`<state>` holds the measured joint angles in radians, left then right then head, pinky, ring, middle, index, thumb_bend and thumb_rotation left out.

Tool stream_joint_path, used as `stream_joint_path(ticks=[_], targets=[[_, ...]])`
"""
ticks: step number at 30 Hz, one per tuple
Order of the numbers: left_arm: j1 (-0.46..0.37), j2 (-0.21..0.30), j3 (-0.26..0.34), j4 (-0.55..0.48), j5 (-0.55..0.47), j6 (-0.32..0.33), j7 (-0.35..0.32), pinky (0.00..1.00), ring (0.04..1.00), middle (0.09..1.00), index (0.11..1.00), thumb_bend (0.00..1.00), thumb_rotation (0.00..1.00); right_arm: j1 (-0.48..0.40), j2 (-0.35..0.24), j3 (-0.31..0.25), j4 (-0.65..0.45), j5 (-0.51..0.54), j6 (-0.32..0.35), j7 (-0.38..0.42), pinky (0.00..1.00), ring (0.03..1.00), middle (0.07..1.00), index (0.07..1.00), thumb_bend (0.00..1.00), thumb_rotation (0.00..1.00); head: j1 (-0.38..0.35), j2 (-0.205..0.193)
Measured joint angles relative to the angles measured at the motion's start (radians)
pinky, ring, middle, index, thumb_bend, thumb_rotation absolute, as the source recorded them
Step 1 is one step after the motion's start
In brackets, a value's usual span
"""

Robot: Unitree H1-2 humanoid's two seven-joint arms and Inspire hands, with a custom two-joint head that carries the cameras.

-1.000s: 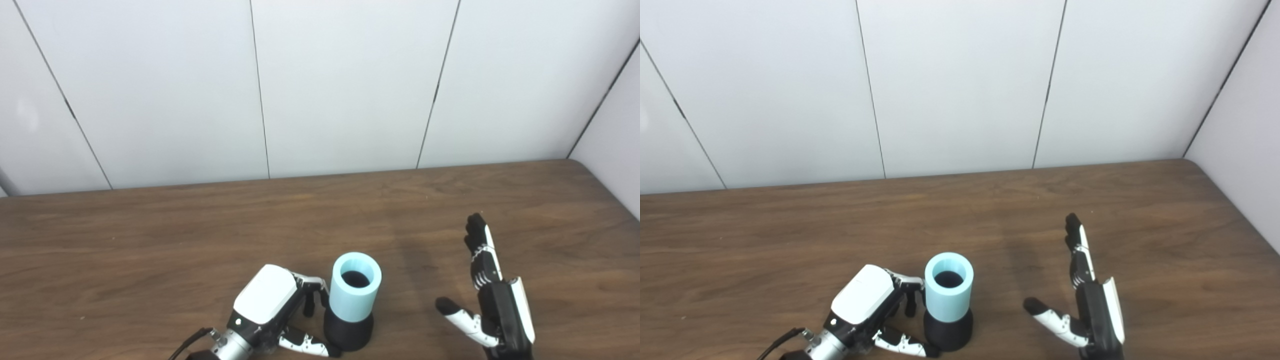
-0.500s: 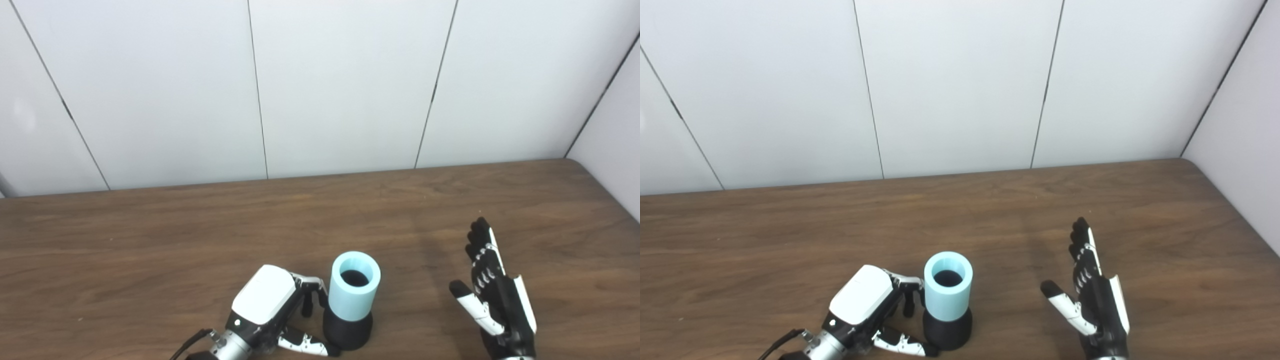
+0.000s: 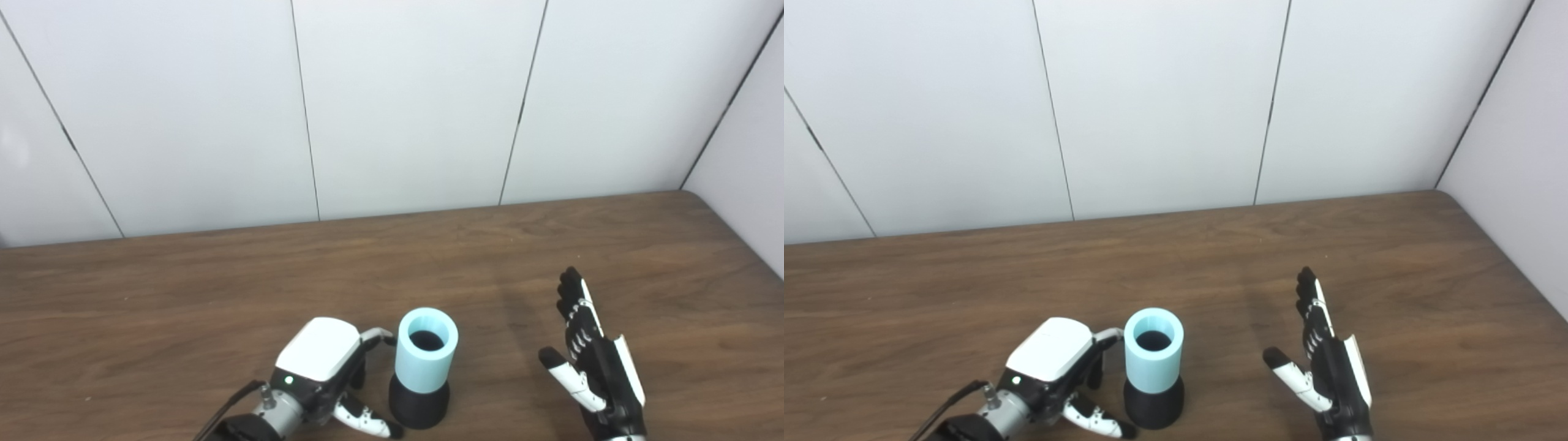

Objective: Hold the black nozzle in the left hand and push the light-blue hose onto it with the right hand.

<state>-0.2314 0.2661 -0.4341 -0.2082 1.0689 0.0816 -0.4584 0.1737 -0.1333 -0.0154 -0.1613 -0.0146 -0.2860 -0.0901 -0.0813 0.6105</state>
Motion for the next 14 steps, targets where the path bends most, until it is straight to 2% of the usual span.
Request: stream_joint_path(ticks=[6, 9, 12, 14], targets=[[0.006, 0.043, 0.119, -0.029, -0.056, 0.086, -0.127, 0.84, 0.919, 0.927, 0.908, 1.0, 0.17, 0.001, -0.001, -0.007, -0.001, 0.005, 0.006, 0.032, 1.0, 1.0, 1.0, 1.0, 0.91, 0.68, 0.003, 0.0], [0.02, 0.074, 0.186, -0.045, -0.097, 0.145, -0.169, 0.86, 0.934, 0.941, 0.916, 1.0, 0.12, 0.003, -0.001, -0.015, -0.001, 0.003, 0.011, 0.041, 1.0, 1.0, 1.0, 1.0, 0.92, 0.68, 0.003, -0.002], [0.054, 0.095, 0.279, -0.053, -0.16, 0.196, -0.165, 0.83, 0.925, 0.932, 0.914, 1.0, 0.1, 0.006, -0.001, -0.024, -0.001, 0.004, 0.017, 0.051, 1.0, 1.0, 1.0, 1.0, 0.89, 0.69, 0.003, -0.003], [0.074, 0.114, 0.323, -0.057, -0.206, 0.215, -0.143, 0.77, 0.895, 0.912, 0.907, 0.97, 0.1, 0.006, -0.003, -0.029, -0.001, -0.006, 0.029, 0.052, 1.0, 1.0, 1.0, 1.0, 0.79, 0.71, 0.008, -0.009]])
